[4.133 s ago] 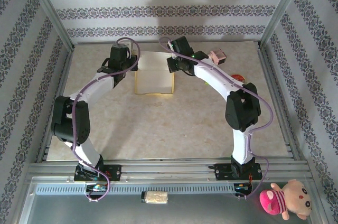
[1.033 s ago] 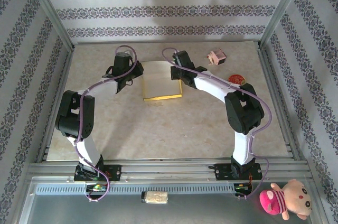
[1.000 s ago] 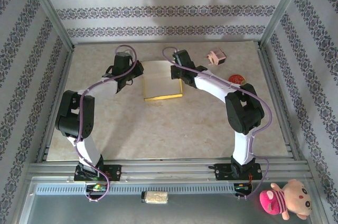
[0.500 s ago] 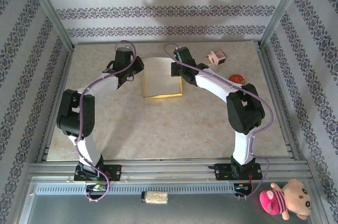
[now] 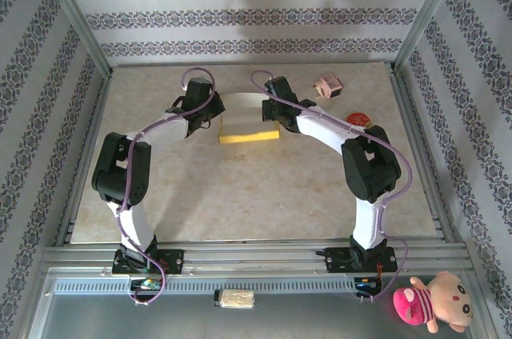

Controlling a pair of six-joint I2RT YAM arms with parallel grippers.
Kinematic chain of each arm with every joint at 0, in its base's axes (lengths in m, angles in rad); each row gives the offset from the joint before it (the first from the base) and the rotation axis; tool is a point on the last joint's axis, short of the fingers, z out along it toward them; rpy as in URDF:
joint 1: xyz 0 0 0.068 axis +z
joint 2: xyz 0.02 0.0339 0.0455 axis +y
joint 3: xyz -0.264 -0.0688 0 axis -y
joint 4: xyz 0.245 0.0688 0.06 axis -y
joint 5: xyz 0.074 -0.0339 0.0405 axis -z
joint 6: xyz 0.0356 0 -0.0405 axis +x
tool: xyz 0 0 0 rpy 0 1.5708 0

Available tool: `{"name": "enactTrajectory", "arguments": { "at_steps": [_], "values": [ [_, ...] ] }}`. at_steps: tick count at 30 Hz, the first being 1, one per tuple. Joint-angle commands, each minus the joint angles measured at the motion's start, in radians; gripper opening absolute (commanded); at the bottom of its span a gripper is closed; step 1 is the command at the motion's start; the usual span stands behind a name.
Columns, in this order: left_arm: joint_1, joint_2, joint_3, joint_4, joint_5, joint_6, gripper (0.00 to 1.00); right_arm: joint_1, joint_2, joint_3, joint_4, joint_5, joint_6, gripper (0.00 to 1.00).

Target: Fold the paper box

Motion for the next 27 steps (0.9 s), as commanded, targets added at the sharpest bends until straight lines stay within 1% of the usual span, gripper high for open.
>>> {"name": "enactTrajectory", "arguments": {
  "at_steps": [1,7,10,15,18,27],
  "values": [
    [-0.076,-0.015,-0.056,-0.015,0.120,-0.055,0.00,0.037,-0.026,-0.042,0.093,-0.110,-0.003,0.00],
    [-0.090,-0.050,-0.164,0.056,0.102,-0.071,0.00,0.039,-0.063,-0.125,0.109,-0.106,-0.011,0.00],
    [-0.090,-0.065,-0.174,0.069,0.108,-0.056,0.00,0.041,-0.083,-0.147,0.109,-0.108,-0.013,0.00],
    [-0.093,-0.104,-0.180,0.056,0.089,-0.019,0.11,0.041,-0.136,-0.170,0.094,-0.095,-0.015,0.17],
    [-0.098,-0.131,-0.199,0.045,0.074,-0.002,0.14,0.041,-0.168,-0.196,0.092,-0.080,-0.023,0.24],
    [-0.115,-0.213,-0.312,0.091,0.034,-0.016,0.18,0.041,-0.240,-0.277,0.078,-0.066,-0.018,0.36]
  ]
}}
